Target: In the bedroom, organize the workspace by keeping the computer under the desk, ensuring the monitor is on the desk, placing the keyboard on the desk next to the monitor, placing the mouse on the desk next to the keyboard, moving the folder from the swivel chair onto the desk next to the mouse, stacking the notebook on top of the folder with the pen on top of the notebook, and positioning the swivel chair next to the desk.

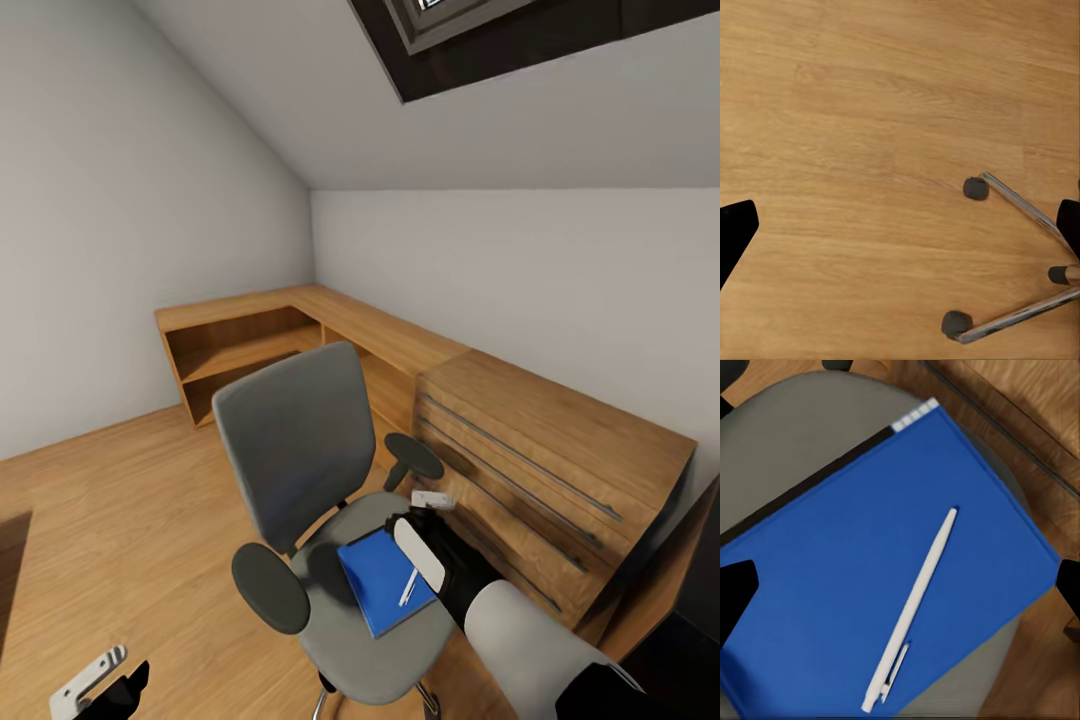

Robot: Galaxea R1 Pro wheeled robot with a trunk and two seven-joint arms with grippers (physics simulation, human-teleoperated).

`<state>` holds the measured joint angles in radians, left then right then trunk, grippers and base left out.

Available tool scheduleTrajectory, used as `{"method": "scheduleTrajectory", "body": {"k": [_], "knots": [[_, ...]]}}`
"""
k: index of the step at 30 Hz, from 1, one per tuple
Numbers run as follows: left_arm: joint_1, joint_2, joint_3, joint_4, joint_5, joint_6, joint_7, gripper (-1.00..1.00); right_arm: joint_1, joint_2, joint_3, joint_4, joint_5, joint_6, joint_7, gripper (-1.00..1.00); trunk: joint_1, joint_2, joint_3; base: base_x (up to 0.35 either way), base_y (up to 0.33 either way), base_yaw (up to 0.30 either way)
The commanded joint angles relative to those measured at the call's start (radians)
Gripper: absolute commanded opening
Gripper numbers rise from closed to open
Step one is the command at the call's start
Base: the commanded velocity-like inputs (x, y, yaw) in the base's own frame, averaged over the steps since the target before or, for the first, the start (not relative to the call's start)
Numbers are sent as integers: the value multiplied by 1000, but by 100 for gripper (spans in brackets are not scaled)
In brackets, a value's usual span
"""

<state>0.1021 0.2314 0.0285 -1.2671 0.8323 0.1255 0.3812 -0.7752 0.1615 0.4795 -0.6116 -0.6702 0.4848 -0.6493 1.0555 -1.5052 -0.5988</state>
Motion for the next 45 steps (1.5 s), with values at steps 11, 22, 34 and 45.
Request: {"method": "scheduleTrajectory", "body": {"k": [11, 22, 34, 45], "knots": [[1, 0, 1, -3, 7, 3, 5, 100, -1, -2, 6, 2, -134, 28, -7, 100, 42, -78, -35, 0, 0, 0], [1, -1, 1, -2, 5, 3, 6, 100, -2, -10, 3, 1, -270, 29, -3, 100, 81, -148, -67, 0, 0, 0], [3, -10, 0, -3, 1, 0, 7, 100, 1, -5, 15, 11, -295, 11, 3, 100, 81, -148, -67, 0, 0, 0], [4, -32, 2, -10, -2, -1, 7, 100, 17, -26, 19, 6, -293, 17, 13, 100, 81, -148, -67, 0, 0, 0]]}}
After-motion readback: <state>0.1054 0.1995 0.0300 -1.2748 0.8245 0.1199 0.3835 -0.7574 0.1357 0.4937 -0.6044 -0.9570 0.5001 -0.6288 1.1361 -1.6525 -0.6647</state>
